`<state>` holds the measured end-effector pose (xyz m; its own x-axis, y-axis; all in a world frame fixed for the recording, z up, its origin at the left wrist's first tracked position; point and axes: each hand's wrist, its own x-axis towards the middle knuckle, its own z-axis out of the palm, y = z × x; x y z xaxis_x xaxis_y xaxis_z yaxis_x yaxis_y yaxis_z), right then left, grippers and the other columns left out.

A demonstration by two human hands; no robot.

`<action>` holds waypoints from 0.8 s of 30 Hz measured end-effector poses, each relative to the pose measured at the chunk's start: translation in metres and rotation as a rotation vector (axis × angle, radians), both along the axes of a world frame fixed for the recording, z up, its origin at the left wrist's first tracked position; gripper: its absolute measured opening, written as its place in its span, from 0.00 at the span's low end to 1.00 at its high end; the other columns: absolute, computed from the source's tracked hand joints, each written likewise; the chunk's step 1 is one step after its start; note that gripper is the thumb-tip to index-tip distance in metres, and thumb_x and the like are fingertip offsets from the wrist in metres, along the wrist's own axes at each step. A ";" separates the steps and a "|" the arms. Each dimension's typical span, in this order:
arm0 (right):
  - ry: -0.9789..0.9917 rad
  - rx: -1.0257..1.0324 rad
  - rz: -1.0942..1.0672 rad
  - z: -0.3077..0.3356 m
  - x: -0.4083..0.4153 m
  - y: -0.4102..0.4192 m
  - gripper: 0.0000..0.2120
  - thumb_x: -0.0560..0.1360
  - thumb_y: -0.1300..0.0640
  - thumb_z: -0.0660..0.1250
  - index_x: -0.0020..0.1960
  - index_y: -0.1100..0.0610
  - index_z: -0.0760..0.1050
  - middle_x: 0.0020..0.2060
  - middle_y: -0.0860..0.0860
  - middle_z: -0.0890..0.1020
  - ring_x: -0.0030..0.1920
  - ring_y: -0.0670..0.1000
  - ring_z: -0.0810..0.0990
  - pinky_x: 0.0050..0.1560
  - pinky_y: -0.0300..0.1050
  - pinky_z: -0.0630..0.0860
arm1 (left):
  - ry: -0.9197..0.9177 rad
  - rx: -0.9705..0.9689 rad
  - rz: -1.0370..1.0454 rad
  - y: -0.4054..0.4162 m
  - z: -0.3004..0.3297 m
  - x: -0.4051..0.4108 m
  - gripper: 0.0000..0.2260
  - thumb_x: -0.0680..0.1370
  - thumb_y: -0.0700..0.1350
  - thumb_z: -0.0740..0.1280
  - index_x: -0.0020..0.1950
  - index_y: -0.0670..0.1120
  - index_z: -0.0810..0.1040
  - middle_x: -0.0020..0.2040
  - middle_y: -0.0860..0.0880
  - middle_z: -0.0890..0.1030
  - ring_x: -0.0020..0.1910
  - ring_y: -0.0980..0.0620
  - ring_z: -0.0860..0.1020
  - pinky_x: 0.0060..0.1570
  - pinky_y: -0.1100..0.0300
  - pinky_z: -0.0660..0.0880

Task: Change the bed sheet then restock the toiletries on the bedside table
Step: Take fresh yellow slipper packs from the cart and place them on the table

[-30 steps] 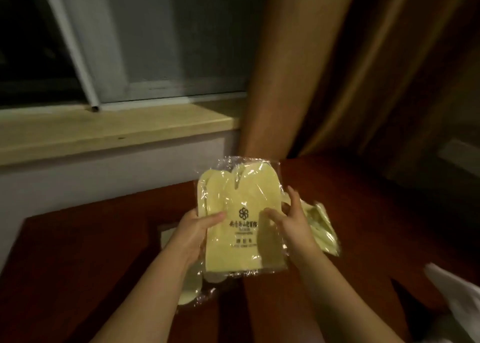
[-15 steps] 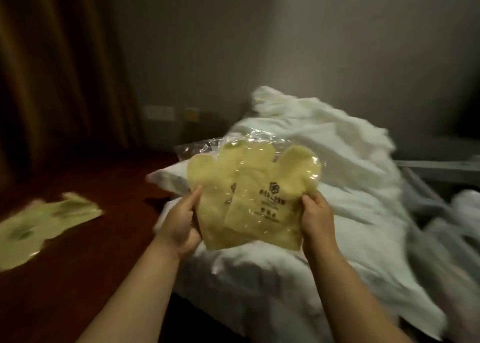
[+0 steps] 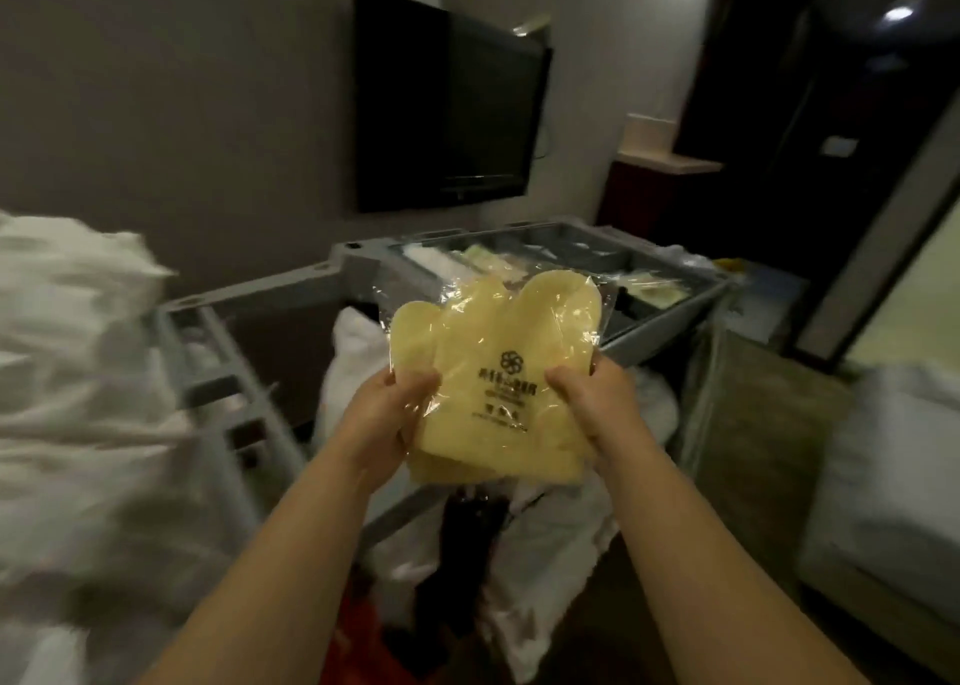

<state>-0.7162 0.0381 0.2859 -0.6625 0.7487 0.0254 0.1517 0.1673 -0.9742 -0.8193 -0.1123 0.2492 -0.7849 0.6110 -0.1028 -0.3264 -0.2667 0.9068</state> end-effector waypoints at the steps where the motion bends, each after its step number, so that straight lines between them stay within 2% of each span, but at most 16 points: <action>1: 0.021 -0.031 -0.033 -0.001 0.001 0.029 0.07 0.74 0.63 0.65 0.48 0.53 0.72 0.40 0.50 0.79 0.39 0.50 0.78 0.39 0.44 0.76 | 0.019 -0.005 -0.015 0.030 0.003 -0.007 0.06 0.79 0.38 0.61 0.53 0.43 0.76 0.41 0.46 0.83 0.40 0.49 0.81 0.41 0.55 0.79; 3: 0.076 -0.098 -0.112 -0.003 -0.002 0.082 0.07 0.74 0.64 0.65 0.48 0.52 0.72 0.37 0.48 0.78 0.37 0.48 0.77 0.35 0.41 0.72 | 0.032 -0.010 -0.022 0.088 0.008 -0.025 0.05 0.79 0.38 0.61 0.52 0.43 0.77 0.40 0.46 0.83 0.38 0.51 0.82 0.39 0.56 0.78; 6: 0.156 -0.147 -0.243 -0.009 -0.010 0.158 0.13 0.74 0.65 0.66 0.54 0.51 0.70 0.41 0.50 0.78 0.39 0.49 0.77 0.38 0.42 0.72 | 0.055 -0.001 -0.039 0.175 0.014 -0.052 0.05 0.79 0.38 0.61 0.50 0.45 0.77 0.37 0.48 0.82 0.33 0.54 0.81 0.33 0.59 0.77; 9: 0.200 -0.212 -0.375 -0.021 -0.002 0.239 0.15 0.73 0.66 0.66 0.56 0.52 0.70 0.43 0.51 0.78 0.41 0.52 0.77 0.39 0.45 0.74 | 0.037 -0.030 -0.085 0.269 0.008 -0.060 0.06 0.78 0.39 0.63 0.53 0.46 0.76 0.46 0.45 0.81 0.42 0.49 0.80 0.40 0.53 0.76; 11: 0.164 -0.313 -0.356 -0.026 0.007 0.287 0.12 0.74 0.67 0.65 0.54 0.55 0.72 0.43 0.54 0.79 0.42 0.55 0.78 0.39 0.47 0.75 | -0.001 -0.094 -0.135 0.324 0.001 -0.053 0.06 0.78 0.40 0.65 0.54 0.45 0.76 0.48 0.43 0.80 0.44 0.46 0.79 0.42 0.51 0.76; 14: 0.022 -0.376 -0.260 -0.031 0.010 0.360 0.07 0.75 0.68 0.64 0.51 0.60 0.75 0.43 0.58 0.81 0.42 0.56 0.80 0.38 0.49 0.75 | 0.008 -0.201 -0.223 0.400 -0.003 -0.047 0.04 0.77 0.39 0.65 0.49 0.45 0.77 0.43 0.43 0.80 0.40 0.45 0.79 0.41 0.52 0.77; 16: -0.073 -0.294 -0.224 -0.032 0.006 0.414 0.05 0.74 0.68 0.65 0.47 0.60 0.75 0.43 0.57 0.81 0.44 0.57 0.80 0.43 0.53 0.77 | 0.015 -0.219 -0.230 0.447 -0.001 -0.053 0.03 0.77 0.41 0.65 0.48 0.44 0.77 0.42 0.43 0.81 0.39 0.45 0.79 0.39 0.53 0.77; 18: -0.150 -0.176 -0.199 -0.034 -0.003 0.466 0.06 0.74 0.69 0.64 0.47 0.61 0.76 0.43 0.57 0.81 0.47 0.58 0.80 0.50 0.54 0.77 | -0.001 -0.209 -0.189 0.485 -0.005 -0.062 0.05 0.77 0.45 0.65 0.49 0.44 0.78 0.45 0.43 0.81 0.44 0.45 0.79 0.44 0.52 0.77; 21: -0.265 0.038 -0.135 -0.030 -0.031 0.535 0.07 0.74 0.68 0.63 0.50 0.60 0.76 0.47 0.58 0.80 0.50 0.58 0.78 0.49 0.50 0.74 | -0.014 -0.139 -0.081 0.531 -0.009 -0.074 0.05 0.77 0.45 0.67 0.51 0.46 0.77 0.48 0.45 0.80 0.44 0.48 0.79 0.41 0.54 0.76; 24: -0.328 0.242 -0.016 -0.016 -0.074 0.584 0.08 0.75 0.67 0.61 0.43 0.56 0.74 0.43 0.55 0.79 0.48 0.57 0.77 0.46 0.49 0.74 | 0.000 -0.210 0.064 0.562 -0.004 -0.088 0.07 0.76 0.46 0.67 0.54 0.49 0.77 0.51 0.45 0.80 0.50 0.46 0.79 0.49 0.50 0.78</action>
